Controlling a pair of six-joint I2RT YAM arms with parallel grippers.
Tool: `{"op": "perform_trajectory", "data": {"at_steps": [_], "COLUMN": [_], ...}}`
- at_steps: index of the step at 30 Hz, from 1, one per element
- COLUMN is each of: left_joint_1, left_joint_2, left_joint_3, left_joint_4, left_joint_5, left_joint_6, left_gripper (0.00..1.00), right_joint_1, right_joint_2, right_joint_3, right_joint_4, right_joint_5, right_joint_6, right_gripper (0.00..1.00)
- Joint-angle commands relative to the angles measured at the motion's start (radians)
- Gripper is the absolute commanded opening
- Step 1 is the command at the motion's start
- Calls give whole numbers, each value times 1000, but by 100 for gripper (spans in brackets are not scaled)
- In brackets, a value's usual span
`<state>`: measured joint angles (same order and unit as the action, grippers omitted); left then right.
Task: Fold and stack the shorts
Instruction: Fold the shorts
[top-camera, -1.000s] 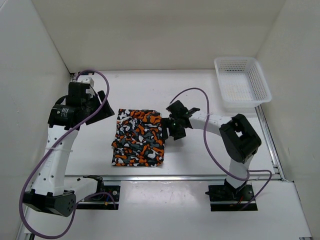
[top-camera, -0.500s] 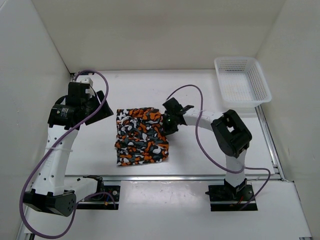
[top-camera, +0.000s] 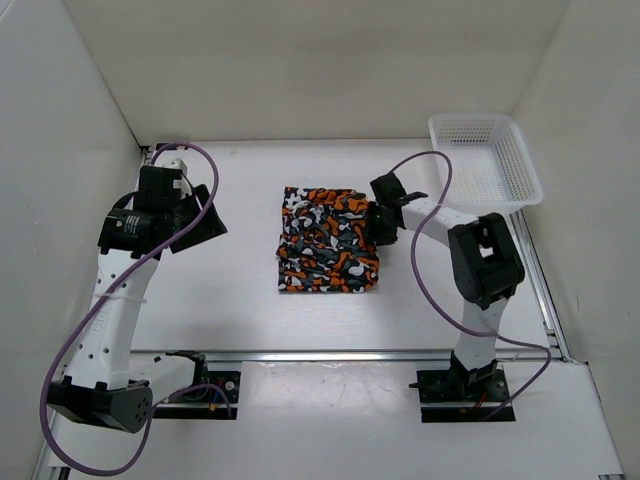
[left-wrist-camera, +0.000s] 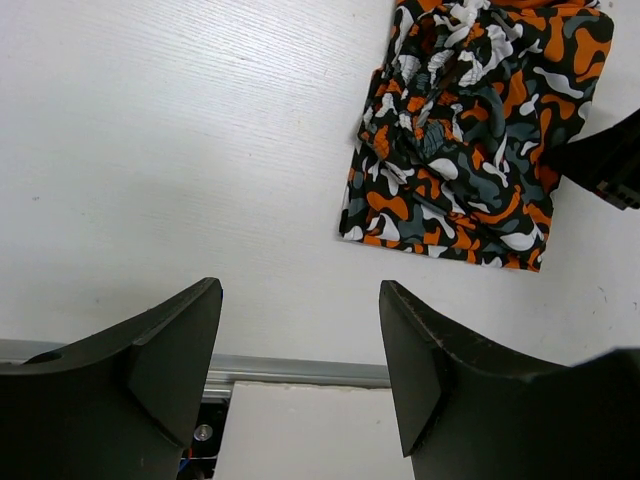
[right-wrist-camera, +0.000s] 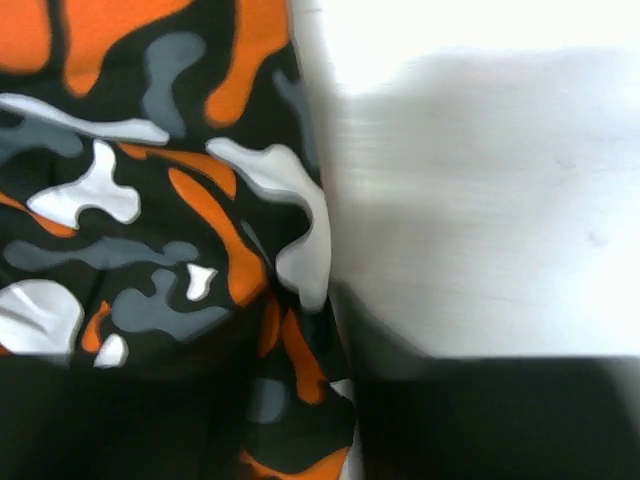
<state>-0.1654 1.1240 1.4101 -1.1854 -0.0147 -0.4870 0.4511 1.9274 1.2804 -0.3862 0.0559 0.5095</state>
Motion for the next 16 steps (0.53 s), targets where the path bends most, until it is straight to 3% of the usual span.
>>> {"op": "perform_trajectory", "data": {"at_steps": [1, 2, 3, 10, 16], "left_joint_1": [6, 6, 6, 6, 6], "left_joint_2": [-16, -16, -16, -36, -26], "left_joint_3": [-3, -3, -3, -14, -23], "left_joint_4": [7, 7, 7, 46, 69], "left_joint_5": [2, 2, 2, 12, 21], "left_joint_6": [-1, -1, -1, -19, -28], "left_gripper": [75, 75, 77, 80, 81], "right_joint_1": [-8, -8, -8, -8, -17], "right_joint_2": [-135, -169, -206, -571, -784], "right_joint_3": [-12, -12, -29, -95, -167], "right_joint_4": [-33, -48, -66, -235, -293], "right_joint_5": [70, 93, 114, 392, 461], "right_joint_6": [-28, -19, -19, 81, 81], "right_gripper": [67, 95, 100, 100, 100]}}
